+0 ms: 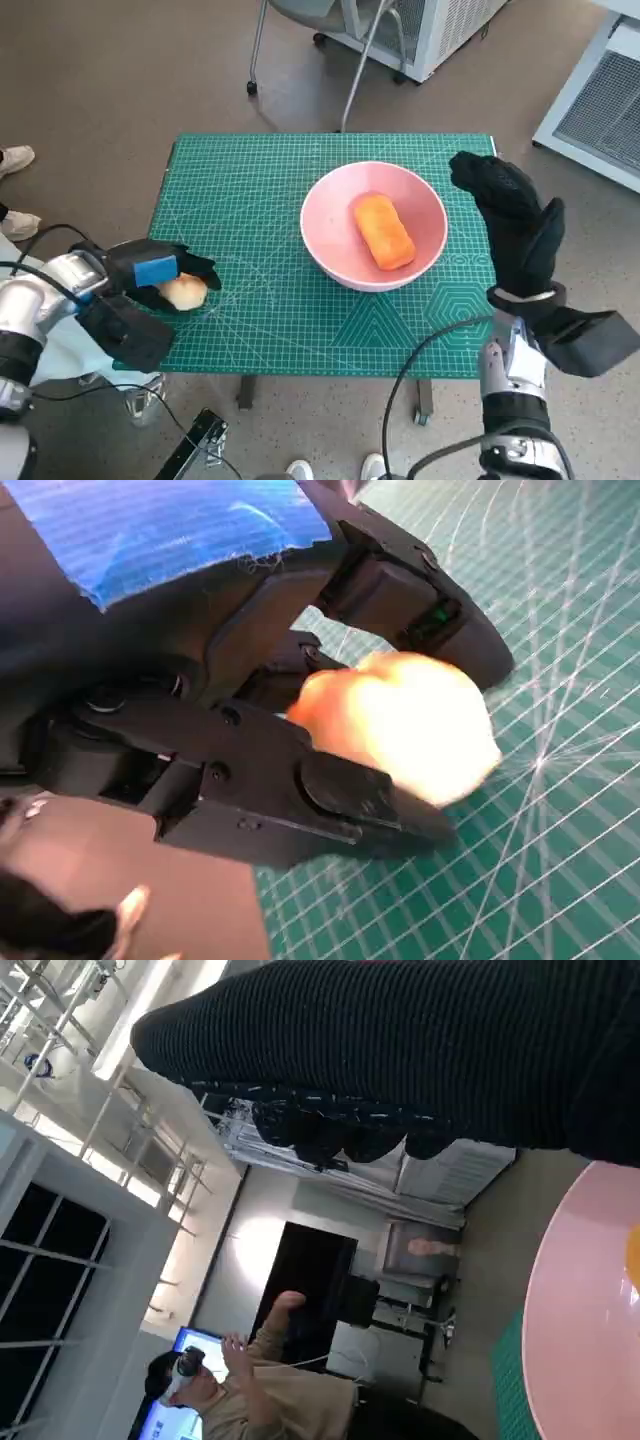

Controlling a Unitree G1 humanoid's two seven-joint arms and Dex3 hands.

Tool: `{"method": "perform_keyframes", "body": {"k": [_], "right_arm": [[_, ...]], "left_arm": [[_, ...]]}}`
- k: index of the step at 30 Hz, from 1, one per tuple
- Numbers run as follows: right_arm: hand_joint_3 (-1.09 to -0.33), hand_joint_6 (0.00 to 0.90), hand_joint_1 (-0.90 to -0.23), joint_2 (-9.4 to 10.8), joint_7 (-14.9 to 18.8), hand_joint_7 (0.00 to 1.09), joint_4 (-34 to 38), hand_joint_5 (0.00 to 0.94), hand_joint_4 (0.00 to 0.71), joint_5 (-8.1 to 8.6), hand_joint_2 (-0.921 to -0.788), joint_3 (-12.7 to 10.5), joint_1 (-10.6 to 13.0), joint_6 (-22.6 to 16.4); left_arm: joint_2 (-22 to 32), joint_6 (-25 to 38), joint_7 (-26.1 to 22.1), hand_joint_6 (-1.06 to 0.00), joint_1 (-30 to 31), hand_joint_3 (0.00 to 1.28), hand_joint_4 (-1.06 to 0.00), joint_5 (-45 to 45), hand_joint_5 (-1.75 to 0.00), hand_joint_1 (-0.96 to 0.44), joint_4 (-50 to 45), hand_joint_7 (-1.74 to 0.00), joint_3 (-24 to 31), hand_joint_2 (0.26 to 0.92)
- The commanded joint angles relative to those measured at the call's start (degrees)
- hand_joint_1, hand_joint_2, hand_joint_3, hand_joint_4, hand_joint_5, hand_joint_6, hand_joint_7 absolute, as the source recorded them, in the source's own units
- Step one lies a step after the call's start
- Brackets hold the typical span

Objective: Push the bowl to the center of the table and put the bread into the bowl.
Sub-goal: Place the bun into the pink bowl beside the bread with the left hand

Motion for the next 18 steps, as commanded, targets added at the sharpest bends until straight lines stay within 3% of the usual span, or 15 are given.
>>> {"method": "perform_keyframes", "body": {"k": [1,9,18], "right_arm": [[-0.732,0.095,-0.657,0.2,-0.24,0.67,0.47,0.002,0.381,-0.27,-0.921,0.27,1.28,0.76],[-0.734,0.093,-0.655,-0.16,0.61,0.67,0.78,0.001,0.381,0.16,-0.921,0.39,1.27,1.18],[-0.731,0.093,-0.655,-0.62,1.16,0.67,-0.04,0.002,0.383,0.51,-0.921,0.25,1.5,2.03]], "left_arm": [[1.37,-1.23,1.94,-0.75,-5.48,0.07,-0.57,-3.69,-1.27,0.0,-0.47,-1.04,3.79,0.92],[1.69,-0.14,0.59,-0.77,-10.31,0.05,-0.6,-8.78,-1.32,0.0,-4.27,-0.94,9.54,0.92],[0.06,3.29,-4.39,-0.77,-13.18,0.06,-0.58,-14.48,-1.28,0.0,-13.01,-1.02,14.05,0.918]]}}
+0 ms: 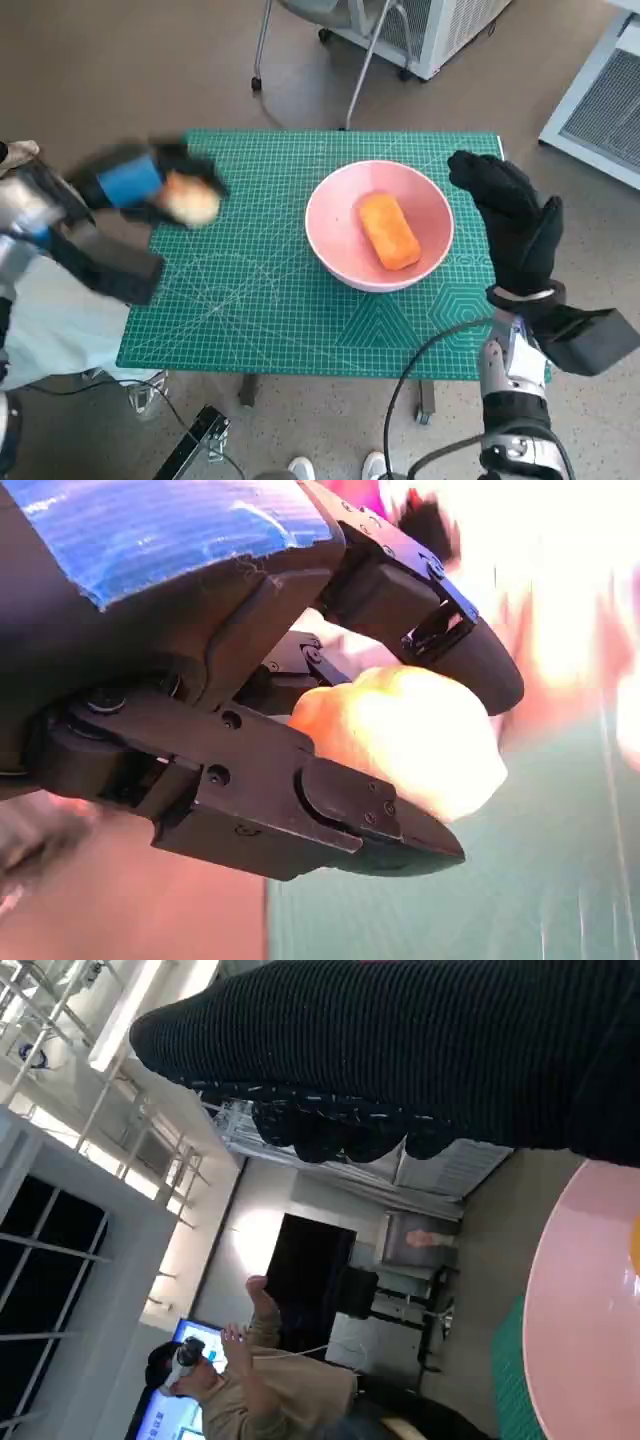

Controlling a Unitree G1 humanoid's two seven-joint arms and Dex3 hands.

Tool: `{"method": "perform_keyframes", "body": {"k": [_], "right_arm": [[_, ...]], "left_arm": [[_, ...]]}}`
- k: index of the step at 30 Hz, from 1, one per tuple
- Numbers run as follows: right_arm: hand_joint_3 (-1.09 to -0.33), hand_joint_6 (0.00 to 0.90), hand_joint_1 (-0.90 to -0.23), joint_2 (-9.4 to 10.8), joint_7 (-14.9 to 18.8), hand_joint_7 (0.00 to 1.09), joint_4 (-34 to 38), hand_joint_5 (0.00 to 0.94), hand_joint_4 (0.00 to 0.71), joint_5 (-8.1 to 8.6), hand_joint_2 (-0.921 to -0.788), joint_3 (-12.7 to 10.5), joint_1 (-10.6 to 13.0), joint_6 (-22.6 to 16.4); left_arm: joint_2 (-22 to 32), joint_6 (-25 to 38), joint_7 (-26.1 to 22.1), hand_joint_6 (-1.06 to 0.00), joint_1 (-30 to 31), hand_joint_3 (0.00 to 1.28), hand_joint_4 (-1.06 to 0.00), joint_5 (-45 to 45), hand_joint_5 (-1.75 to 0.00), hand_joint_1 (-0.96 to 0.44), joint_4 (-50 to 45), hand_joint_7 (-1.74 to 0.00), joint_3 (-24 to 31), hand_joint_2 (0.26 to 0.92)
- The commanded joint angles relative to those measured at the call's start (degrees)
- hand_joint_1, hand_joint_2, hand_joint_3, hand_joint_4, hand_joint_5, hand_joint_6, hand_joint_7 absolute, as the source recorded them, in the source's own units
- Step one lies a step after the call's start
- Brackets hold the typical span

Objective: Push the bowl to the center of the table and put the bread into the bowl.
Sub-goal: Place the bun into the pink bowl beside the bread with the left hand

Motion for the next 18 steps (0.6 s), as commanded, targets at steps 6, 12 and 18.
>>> {"method": "perform_keyframes", "body": {"k": [6,12,18], "right_arm": [[-0.729,0.093,-0.654,-0.6,0.75,0.66,0.07,0.002,0.384,0.35,-0.921,-0.16,1.57,0.92],[-0.726,0.095,-0.652,-0.53,0.9,0.66,0.46,0.003,0.386,0.42,-0.921,-0.38,1.51,0.61],[-0.714,0.108,-0.655,-0.59,1.14,0.65,1.47,0.009,0.399,0.97,-0.921,-1.06,1.12,0.39]], "left_arm": [[-3.88,2.26,-3.96,-0.76,-3.59,0.06,-0.59,-3.07,-1.22,0.0,-5.7,-1.06,1.46,0.918],[-8.57,0.04,0.18,-0.74,-8.36,0.06,-0.6,0.74,-1.18,0.0,-1.26,-1.11,-1.45,0.919],[-15.24,-1.06,3.41,-0.7,-13.62,0.08,-0.59,3.97,-1.13,0.0,5.09,-1.21,-5.51,0.92]]}}
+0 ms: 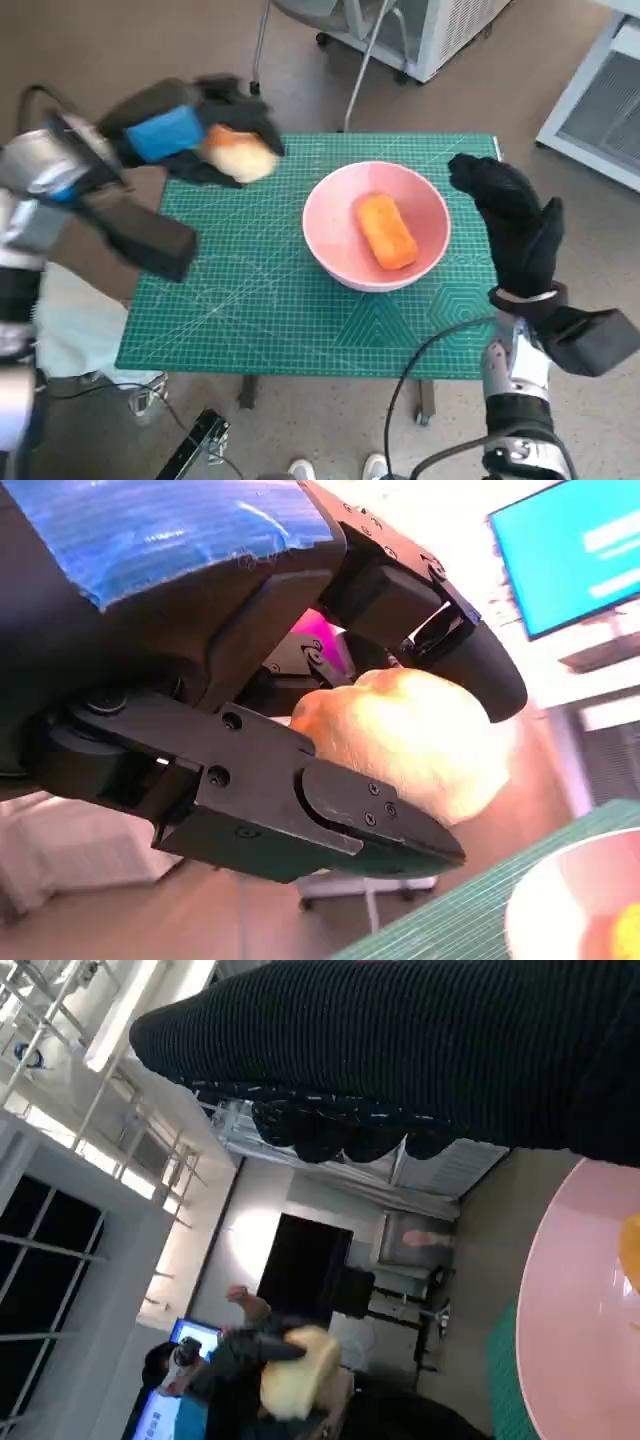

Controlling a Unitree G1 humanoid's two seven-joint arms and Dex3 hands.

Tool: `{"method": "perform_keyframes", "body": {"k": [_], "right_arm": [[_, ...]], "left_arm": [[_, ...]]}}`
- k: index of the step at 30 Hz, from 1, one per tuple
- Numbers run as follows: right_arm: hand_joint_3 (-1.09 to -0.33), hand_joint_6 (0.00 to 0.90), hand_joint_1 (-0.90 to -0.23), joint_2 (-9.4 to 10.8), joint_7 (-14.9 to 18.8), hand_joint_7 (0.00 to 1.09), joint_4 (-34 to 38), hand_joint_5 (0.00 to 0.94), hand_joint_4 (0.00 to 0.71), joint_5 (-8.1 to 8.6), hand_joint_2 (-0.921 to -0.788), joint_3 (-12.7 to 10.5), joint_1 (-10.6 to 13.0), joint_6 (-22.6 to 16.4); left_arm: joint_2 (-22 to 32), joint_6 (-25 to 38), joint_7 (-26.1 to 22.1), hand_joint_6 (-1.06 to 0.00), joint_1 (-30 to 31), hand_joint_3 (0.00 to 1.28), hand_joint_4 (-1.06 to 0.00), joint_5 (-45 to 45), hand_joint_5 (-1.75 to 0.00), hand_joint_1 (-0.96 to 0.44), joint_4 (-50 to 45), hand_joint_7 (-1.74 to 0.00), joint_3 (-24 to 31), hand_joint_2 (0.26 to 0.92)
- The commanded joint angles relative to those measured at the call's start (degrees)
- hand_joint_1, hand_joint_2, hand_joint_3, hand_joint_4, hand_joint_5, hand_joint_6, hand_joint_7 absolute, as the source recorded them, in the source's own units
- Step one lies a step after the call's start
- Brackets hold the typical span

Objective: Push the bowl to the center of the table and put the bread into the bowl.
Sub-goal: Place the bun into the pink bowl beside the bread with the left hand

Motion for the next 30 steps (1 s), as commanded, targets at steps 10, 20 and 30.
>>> {"method": "perform_keyframes", "body": {"k": [10,20,30], "right_arm": [[-0.672,0.145,-0.662,0.24,1.35,0.62,2.35,0.011,0.412,2.23,-0.921,-1.43,0.76,-0.09],[-0.637,0.172,-0.67,0.33,1.98,0.56,2.07,0.008,0.422,2.65,-0.921,-2.02,1.76,-1.36],[-0.695,0.172,-0.649,-0.79,1.29,0.47,3.63,0.0,0.401,1.33,-0.921,-2.57,1.8,-4.51]], "left_arm": [[-14.28,-0.73,6.41,-0.66,-8.57,0.12,-0.55,4.53,-1.26,0.0,13.69,-1.2,-8.5,0.92],[-21.47,7.46,-2.16,-0.52,-8.56,0.23,-0.45,5.4,-0.89,-0.17,19.14,-1.41,-13.21,0.921],[-23.31,12.9,-12.47,-0.33,-6.61,0.02,-0.19,2.09,-0.02,-0.16,17.69,-0.19,-12.95,0.883]]}}
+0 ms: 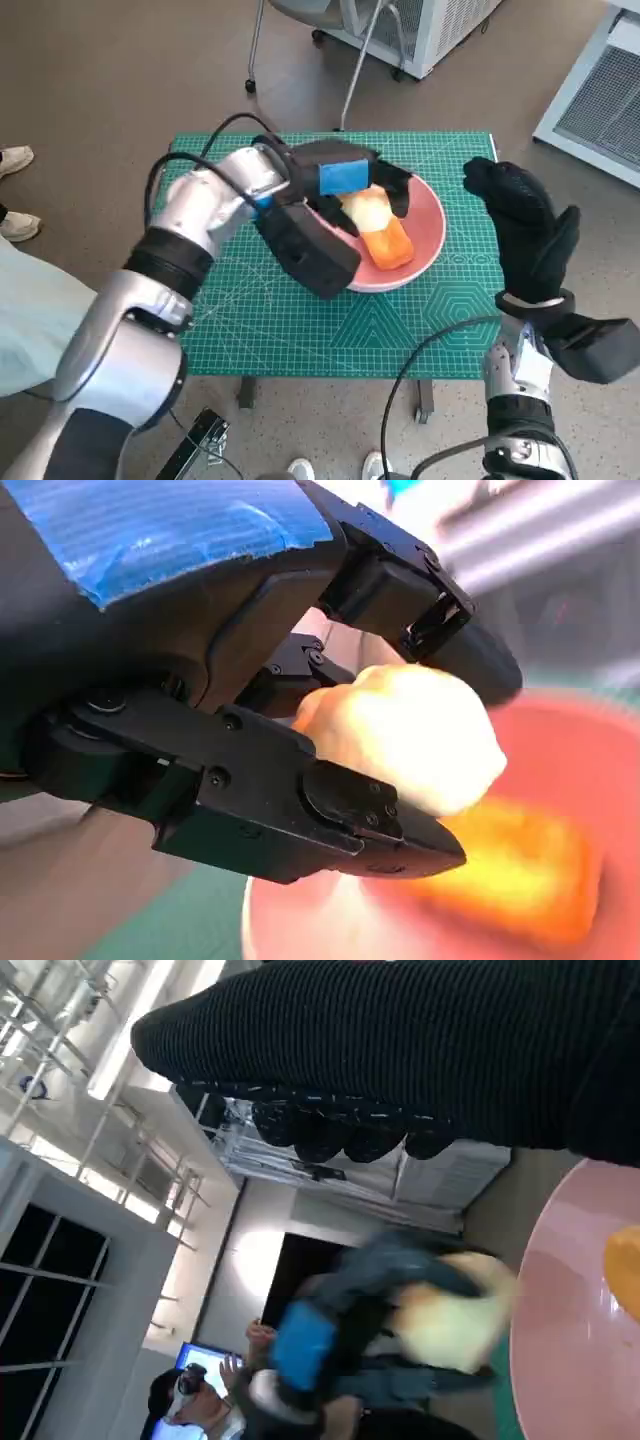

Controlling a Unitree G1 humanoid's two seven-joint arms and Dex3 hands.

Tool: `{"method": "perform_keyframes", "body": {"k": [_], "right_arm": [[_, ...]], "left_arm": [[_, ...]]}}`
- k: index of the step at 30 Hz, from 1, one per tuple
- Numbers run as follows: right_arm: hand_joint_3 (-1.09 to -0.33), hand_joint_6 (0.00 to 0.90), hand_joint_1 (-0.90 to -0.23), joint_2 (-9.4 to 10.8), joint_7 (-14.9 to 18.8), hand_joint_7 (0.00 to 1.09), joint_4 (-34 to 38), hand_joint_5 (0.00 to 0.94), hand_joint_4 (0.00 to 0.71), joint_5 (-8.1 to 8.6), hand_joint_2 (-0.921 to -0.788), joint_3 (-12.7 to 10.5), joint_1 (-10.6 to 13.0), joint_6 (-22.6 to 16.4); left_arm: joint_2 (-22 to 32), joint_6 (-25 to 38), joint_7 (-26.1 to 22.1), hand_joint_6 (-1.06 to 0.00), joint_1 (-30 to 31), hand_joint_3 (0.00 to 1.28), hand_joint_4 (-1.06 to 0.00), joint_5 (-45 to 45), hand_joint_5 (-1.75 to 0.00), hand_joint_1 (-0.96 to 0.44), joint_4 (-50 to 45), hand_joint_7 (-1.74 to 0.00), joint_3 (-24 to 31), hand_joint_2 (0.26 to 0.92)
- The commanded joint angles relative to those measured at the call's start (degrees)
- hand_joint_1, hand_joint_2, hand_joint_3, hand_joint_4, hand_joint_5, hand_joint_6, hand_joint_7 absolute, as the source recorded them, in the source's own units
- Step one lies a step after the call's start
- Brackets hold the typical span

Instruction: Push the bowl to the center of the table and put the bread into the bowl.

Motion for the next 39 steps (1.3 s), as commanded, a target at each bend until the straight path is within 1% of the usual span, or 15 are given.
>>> {"method": "perform_keyframes", "body": {"k": [1,10,11,12,14,20,23,27,28,30,32,36,39], "right_arm": [[-0.697,0.172,-0.649,-0.83,-0.28,0.47,1.81,0.001,0.4,-0.54,-0.921,-0.52,1.15,-0.76],[-0.702,0.181,-0.647,-1.09,-0.19,0.45,2.96,0.003,0.398,-0.43,-0.921,-0.65,0.69,-1.5],[-0.702,0.181,-0.647,-0.87,-0.44,0.45,2.46,0.003,0.398,-0.25,-0.921,-0.58,0.42,-1.1],[-0.702,0.182,-0.649,-0.71,-0.62,0.45,2.16,0.004,0.399,-0.12,-0.921,-0.54,0.18,-0.79],[-0.702,0.182,-0.648,-0.54,-0.98,0.45,1.67,0.004,0.4,0.03,-0.921,-0.51,-0.2,-0.29],[-0.702,0.187,-0.651,-0.97,-2.48,0.45,1.21,0.003,0.399,-0.47,-0.921,-0.76,-1.09,0.16],[-0.707,0.187,-0.652,-1.2,-3.07,0.45,0.91,0.002,0.398,-0.41,-0.921,-0.93,-1.68,0.34],[-0.713,0.186,-0.65,-1.21,-3.73,0.46,0.6,0.001,0.394,-0.57,-0.921,-0.85,-2.5,0.54],[-0.716,0.17,-0.646,-1.19,-3.87,0.49,0.54,0.001,0.389,-0.6,-0.921,-0.81,-2.71,0.62],[-0.718,0.161,-0.642,-1.11,-4.13,0.51,0.12,0.001,0.385,-0.67,-0.921,-0.69,-2.99,0.74],[-0.721,0.147,-0.641,-1.06,-4.33,0.54,-0.29,0.002,0.379,-0.75,-0.921,-0.56,-3.27,0.82],[-0.725,0.13,-0.641,-1.04,-4.77,0.57,-0.91,0.005,0.373,-0.99,-0.921,-0.3,-4.09,0.87],[-0.729,0.113,-0.64,-0.96,-5.47,0.6,-1.69,0.005,0.371,-1.52,-0.921,0.02,-4.54,0.94]], "left_arm": [[-0.31,-0.03,-1.29,-0.33,1.47,0.02,-0.19,-3.56,-0.02,-0.16,-0.06,-0.19,1.71,0.881],[-0.14,-0.35,-0.69,-0.37,2.05,0.0,-0.2,-5.17,-0.01,-0.17,0.02,-0.15,1.66,0.873],[0.08,-1.09,0.26,-0.37,2.67,0.0,-0.2,-6.46,-0.01,-0.17,0.6,-0.15,2.79,0.873],[0.22,-1.64,0.99,-0.39,3.1,0.0,-0.21,-7.41,-0.02,-0.18,1.1,-0.16,3.65,0.871],[0.47,-2.04,1.7,-0.41,3.58,0.0,-0.22,-8.78,-0.02,-0.18,1.75,-0.17,4.79,0.869],[0.9,-2.88,0.84,-0.43,4.41,0.0,-0.24,-13.16,-0.02,-0.17,2.94,-0.16,8.03,0.867],[1.67,-4.28,1.21,-0.46,5.82,0.0,-0.3,-15.93,-0.04,-0.15,2.8,-0.17,10.35,0.867],[2.56,-5.7,2.21,-0.49,7.57,0.0,-0.36,-17.88,-0.07,-0.14,2.09,-0.19,12.11,0.867],[2.76,-6.04,2.39,-0.51,7.96,0.0,-0.39,-18.29,-0.07,-0.14,1.94,-0.2,12.48,0.868],[3.24,-7.06,2.37,-0.52,8.98,0.0,-0.4,-19.76,-0.07,-0.14,1.51,-0.2,13.69,0.868],[3.62,-7.85,2.01,-0.53,10.07,0.0,-0.41,-21.73,-0.07,-0.14,1.01,-0.21,15.3,0.868],[3.7,-9.64,2.25,-0.53,13.47,0.0,-0.41,-27.8,-0.07,-0.16,-0.56,-0.22,20.4,0.869],[2.19,-10.55,1.97,-0.51,16.94,0.0,-0.4,-34.51,-0.06,-0.18,-2.13,-0.23,25.3,0.87]]}}
